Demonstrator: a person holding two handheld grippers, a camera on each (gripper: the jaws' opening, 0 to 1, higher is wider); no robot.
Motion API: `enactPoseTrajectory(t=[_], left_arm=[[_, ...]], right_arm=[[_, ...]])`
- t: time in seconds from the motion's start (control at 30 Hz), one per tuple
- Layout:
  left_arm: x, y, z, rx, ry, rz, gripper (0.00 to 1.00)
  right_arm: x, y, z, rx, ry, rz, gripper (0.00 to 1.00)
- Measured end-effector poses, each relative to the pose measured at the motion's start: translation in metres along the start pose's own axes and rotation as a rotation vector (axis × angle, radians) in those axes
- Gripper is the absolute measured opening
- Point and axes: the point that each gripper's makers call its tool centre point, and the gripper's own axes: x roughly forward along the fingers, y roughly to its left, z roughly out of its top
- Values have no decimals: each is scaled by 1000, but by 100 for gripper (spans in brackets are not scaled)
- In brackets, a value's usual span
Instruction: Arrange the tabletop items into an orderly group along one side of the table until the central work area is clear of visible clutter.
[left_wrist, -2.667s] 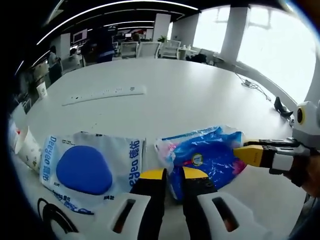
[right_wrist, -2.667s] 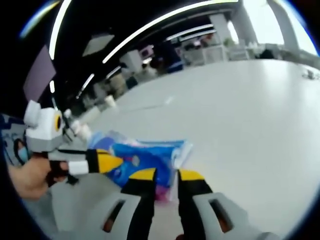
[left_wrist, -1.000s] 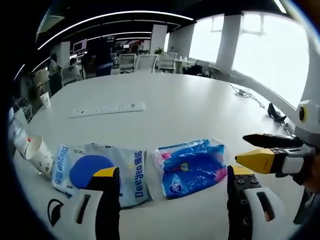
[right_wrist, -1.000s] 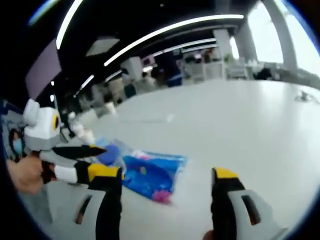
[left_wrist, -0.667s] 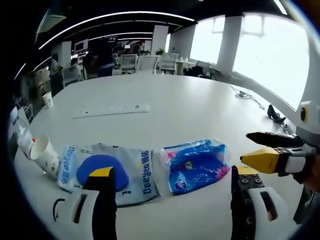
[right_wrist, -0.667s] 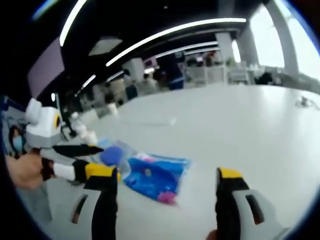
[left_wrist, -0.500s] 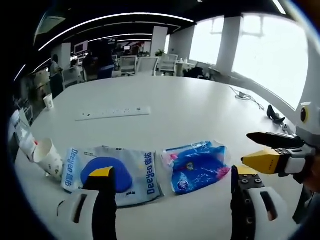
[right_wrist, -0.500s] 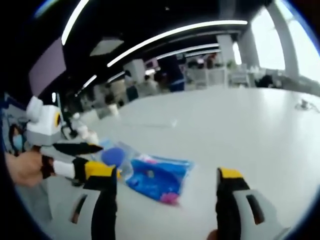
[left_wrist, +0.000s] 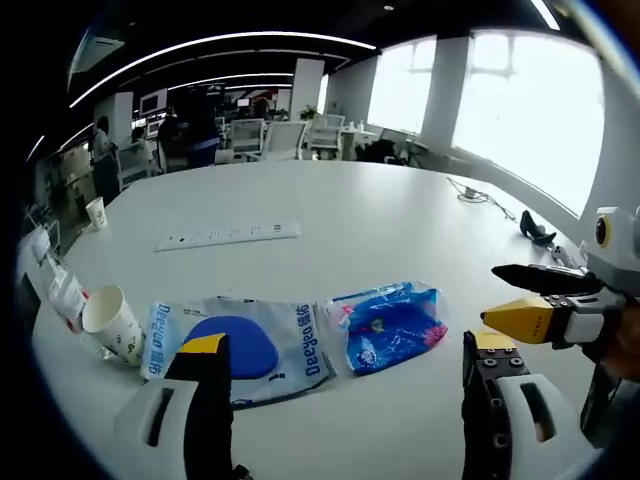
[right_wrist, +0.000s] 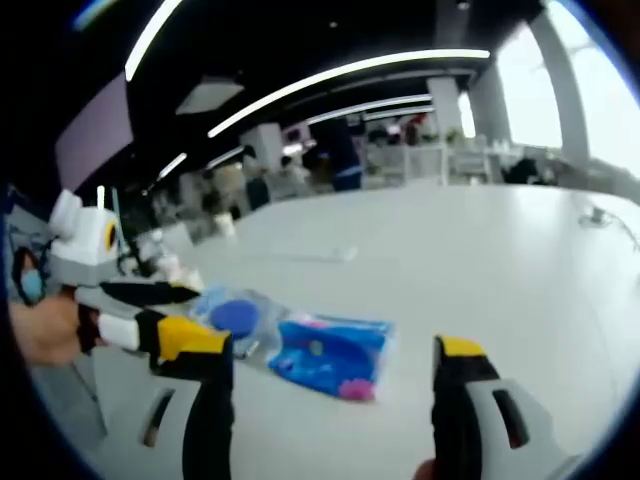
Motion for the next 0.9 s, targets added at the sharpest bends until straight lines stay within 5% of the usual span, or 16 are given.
enactPoseTrajectory(t=[0.9], left_arm=[[-118, 116, -17, -6, -34, 70, 94]], right_arm=[[-9, 113, 11, -66, -13, 4, 79]])
